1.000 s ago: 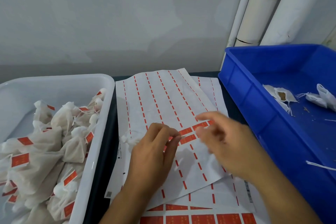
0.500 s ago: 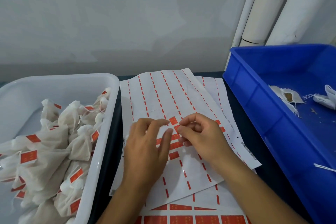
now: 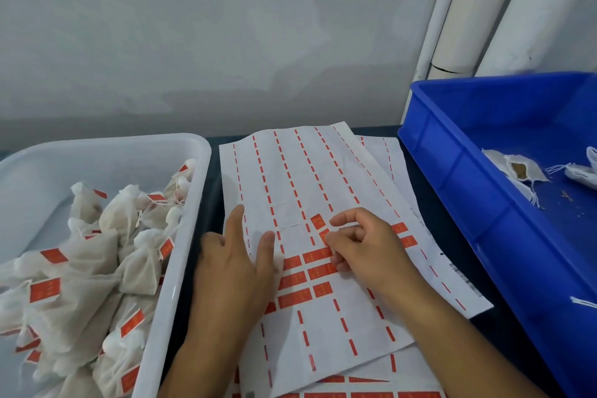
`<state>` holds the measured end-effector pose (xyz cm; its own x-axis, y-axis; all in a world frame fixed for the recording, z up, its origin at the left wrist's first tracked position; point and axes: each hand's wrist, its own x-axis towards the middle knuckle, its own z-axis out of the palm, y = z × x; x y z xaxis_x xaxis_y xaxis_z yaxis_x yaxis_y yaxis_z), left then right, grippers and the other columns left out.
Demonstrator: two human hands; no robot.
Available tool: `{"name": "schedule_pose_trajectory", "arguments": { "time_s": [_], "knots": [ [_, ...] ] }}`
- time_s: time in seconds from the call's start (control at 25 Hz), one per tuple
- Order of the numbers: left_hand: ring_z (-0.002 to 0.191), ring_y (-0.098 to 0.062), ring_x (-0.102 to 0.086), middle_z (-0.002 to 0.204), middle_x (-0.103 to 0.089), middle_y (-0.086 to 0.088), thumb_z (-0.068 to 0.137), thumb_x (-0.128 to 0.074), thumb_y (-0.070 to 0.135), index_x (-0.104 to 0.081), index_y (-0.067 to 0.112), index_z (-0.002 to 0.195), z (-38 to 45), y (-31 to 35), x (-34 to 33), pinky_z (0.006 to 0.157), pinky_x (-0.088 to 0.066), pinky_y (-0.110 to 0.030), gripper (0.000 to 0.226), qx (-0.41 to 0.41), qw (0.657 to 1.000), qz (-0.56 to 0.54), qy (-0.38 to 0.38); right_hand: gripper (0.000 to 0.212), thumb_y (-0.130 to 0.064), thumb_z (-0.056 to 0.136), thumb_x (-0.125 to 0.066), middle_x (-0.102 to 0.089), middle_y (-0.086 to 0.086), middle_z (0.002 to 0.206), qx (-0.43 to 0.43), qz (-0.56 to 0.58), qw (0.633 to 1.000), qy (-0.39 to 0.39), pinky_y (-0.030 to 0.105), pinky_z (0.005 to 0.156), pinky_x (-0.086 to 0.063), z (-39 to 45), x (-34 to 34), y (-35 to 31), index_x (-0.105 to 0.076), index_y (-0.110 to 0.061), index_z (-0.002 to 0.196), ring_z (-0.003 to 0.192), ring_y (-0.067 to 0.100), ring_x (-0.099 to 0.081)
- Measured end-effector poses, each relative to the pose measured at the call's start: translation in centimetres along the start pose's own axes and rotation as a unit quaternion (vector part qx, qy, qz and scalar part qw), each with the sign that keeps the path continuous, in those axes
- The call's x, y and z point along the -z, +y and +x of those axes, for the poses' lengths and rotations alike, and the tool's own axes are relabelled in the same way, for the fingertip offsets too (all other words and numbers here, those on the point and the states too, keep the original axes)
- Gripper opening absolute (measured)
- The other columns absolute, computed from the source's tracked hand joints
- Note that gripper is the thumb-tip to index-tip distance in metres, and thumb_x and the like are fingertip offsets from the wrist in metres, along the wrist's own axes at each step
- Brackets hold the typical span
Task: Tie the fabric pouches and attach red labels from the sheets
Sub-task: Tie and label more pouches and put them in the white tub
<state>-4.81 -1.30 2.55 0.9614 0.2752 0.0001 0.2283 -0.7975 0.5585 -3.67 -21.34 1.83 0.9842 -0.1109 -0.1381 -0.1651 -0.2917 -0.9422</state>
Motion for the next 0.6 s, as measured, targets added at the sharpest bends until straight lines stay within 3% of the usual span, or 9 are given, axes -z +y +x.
{"name": "schedule_pose_trajectory", "arguments": {
  "time_s": [0.12,0.2,0.4,0.52,0.6],
  "knots": [
    [0.081,-0.002,-0.063,0.128,-0.064,0.009,0.100,-0.047,0.056,-0.032,0.044,0.146,-0.1,-0.1,0.1,0.066,-0.049,-0.013,0.050,-0.030,0.999,-0.030,-0.021,0.018,-0.041,0.093,-0.073,-0.074,-0.012,0.084,-0.030,-0.057,0.998,-0.011,0.014,0.056,-0.056,-0.3,1.1,0.3,-0.059,-0.037,0.104,0.068,-0.001,-0.073],
    [0.073,0.003,-0.060,0.106,-0.065,0.018,0.101,-0.053,0.046,-0.045,0.045,0.134,-0.3,0.0,0.1,0.057,-0.048,-0.008,0.034,-0.041,0.997,-0.060,-0.036,0.018,-0.041,0.093,-0.072,-0.073,-0.012,0.086,-0.045,-0.086,0.995,-0.023,0.015,0.056,-0.057,-0.3,1.6,0.2,-0.058,-0.037,0.102,0.066,-0.001,-0.073],
    [0.074,0.003,-0.067,0.085,-0.065,0.025,0.098,-0.062,0.042,-0.055,0.045,0.110,-0.5,0.9,-0.3,0.051,-0.048,-0.004,0.015,-0.051,0.984,-0.159,-0.064,0.013,-0.040,0.095,-0.071,-0.073,-0.014,0.079,-0.014,-0.072,0.997,-0.014,0.013,0.055,-0.055,-0.6,1.8,-0.3,-0.059,-0.037,0.101,0.069,-0.001,-0.072],
    [0.081,0.009,-0.068,0.082,-0.072,0.025,0.095,-0.066,0.039,-0.057,0.038,0.103,-0.6,1.4,-0.4,0.054,-0.051,-0.007,0.012,-0.015,0.961,-0.271,-0.060,0.006,-0.040,0.098,-0.067,-0.073,-0.023,0.083,0.025,0.004,1.000,-0.017,0.012,0.057,-0.055,-1.0,1.6,-0.9,-0.063,-0.040,0.103,0.078,-0.001,-0.073],
    [0.080,0.002,-0.072,0.084,-0.074,0.022,0.092,-0.068,0.042,-0.057,0.033,0.102,-0.7,1.8,-0.1,0.056,-0.053,-0.010,0.017,0.003,0.938,-0.342,-0.055,0.007,-0.036,0.100,-0.065,-0.076,-0.017,0.089,0.013,0.088,0.995,-0.049,0.017,0.064,-0.058,-1.3,1.3,-1.4,-0.070,-0.040,0.098,0.084,0.006,-0.075]
  ]
}}
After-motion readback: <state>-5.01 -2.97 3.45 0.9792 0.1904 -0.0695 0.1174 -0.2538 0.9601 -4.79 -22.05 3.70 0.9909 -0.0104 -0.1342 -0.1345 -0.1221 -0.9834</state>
